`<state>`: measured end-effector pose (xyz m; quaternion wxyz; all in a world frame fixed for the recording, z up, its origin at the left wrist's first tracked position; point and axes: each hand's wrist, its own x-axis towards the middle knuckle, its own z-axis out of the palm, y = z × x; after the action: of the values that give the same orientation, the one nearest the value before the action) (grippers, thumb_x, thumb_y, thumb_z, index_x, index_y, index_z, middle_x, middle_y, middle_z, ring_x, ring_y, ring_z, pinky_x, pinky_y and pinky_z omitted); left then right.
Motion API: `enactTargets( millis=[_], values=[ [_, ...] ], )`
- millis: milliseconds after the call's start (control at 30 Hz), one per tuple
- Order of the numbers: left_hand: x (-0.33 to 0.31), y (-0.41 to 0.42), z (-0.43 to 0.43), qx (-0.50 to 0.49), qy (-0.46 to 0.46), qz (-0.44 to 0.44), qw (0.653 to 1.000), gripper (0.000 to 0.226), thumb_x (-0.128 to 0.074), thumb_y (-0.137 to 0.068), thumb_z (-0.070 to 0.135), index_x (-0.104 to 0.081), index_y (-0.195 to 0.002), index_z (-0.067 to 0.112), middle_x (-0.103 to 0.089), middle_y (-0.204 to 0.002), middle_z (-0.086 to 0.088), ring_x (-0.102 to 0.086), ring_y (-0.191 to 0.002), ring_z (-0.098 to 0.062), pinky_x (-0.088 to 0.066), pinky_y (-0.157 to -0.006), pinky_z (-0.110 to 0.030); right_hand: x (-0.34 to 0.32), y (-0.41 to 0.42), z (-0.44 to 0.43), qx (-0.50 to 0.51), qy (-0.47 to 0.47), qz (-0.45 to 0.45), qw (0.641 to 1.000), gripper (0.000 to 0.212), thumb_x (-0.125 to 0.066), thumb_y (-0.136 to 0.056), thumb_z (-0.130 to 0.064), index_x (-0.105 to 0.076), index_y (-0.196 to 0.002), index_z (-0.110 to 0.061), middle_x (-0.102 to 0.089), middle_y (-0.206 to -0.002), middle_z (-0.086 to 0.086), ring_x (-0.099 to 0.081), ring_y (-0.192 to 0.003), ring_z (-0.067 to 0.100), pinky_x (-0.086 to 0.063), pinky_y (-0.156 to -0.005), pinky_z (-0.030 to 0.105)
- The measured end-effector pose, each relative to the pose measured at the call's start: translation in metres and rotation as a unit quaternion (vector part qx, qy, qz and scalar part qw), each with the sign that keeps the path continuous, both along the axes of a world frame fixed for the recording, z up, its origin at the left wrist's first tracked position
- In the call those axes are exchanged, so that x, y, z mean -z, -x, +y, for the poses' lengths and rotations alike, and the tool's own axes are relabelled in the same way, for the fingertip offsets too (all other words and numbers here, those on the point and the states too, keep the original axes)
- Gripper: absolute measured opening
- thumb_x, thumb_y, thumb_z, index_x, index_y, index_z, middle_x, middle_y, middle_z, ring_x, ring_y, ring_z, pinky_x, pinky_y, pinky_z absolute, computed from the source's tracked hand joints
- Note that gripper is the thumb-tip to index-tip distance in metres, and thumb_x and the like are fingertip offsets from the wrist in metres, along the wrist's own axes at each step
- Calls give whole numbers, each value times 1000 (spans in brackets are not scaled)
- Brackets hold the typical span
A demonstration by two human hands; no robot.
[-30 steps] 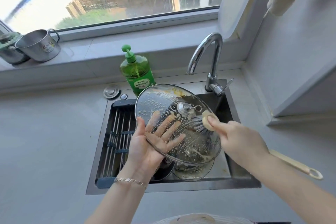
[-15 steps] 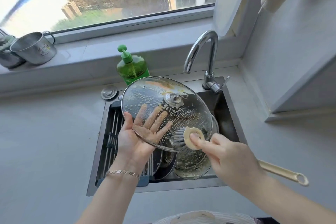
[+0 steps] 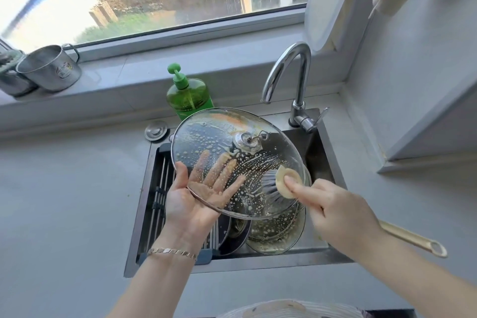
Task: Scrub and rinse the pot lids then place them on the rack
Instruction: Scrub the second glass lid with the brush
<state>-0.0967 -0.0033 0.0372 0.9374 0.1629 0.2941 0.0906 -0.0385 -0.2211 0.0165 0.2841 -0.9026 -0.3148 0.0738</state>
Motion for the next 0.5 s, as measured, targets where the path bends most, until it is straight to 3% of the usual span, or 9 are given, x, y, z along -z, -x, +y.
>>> enactTargets(
  millis=[67, 167, 200, 333, 400, 500],
  values=[
    [0, 3, 1, 18, 1, -17, 1000, 66, -66, -74, 40, -53, -129, 7, -62, -117, -29, -60, -106, -45, -43, -76, -71, -2, -8, -1, -19, 9, -29, 999, 43, -45, -90, -23, -53, -121, -52, -42, -63, -9, -46, -53, 16, -30, -43, 20],
    [2, 11, 3, 30, 3, -39, 999, 94, -90, -41, 26, -56, -125, 5, -59, -120, -31, -60, -104, -48, -46, -74, -71, 9, -57, -17, 121, 64, 71, 988, 39, -40, -98, -32, -42, -128, -57, -67, -99, -2, -60, -92, 27, -45, -71, 34],
    [2, 12, 3, 38, -1, -40, 998, 93, -91, -38, 26, -58, -122, 4, -59, -121, -31, -60, -104, -48, -47, -73, -70, 10, -60, -19, 133, 63, 75, 986, 40, -40, -97, -32, -41, -129, -56, -67, -103, 0, -60, -94, 28, -44, -71, 34],
    [3, 13, 5, 59, -13, -27, 998, 78, -93, -38, 27, -67, -107, 2, -59, -121, -31, -60, -105, -48, -49, -71, -67, 0, -15, 3, -46, -27, -7, 999, 48, -47, -92, -23, -43, -126, -57, -46, -65, -6, -48, -56, 19, -35, -48, 27],
    [4, 14, 6, 69, -17, -20, 997, 79, -93, -36, 28, -67, -106, 2, -59, -120, -31, -61, -104, -47, -50, -69, -65, 1, -36, -1, 2, 9, -2, 1000, 45, -43, -96, -26, -39, -128, -58, -51, -70, -8, -51, -63, 18, -37, -53, 26],
    [3, 18, 7, 86, -29, -20, 996, 74, -94, -35, 30, -73, -100, 3, -61, -117, -30, -63, -103, -45, -52, -68, -62, 7, -71, -16, 103, 63, 74, 990, 37, -40, -98, -34, -43, -127, -56, -67, -101, -2, -60, -90, 24, -44, -70, 33]
  ],
)
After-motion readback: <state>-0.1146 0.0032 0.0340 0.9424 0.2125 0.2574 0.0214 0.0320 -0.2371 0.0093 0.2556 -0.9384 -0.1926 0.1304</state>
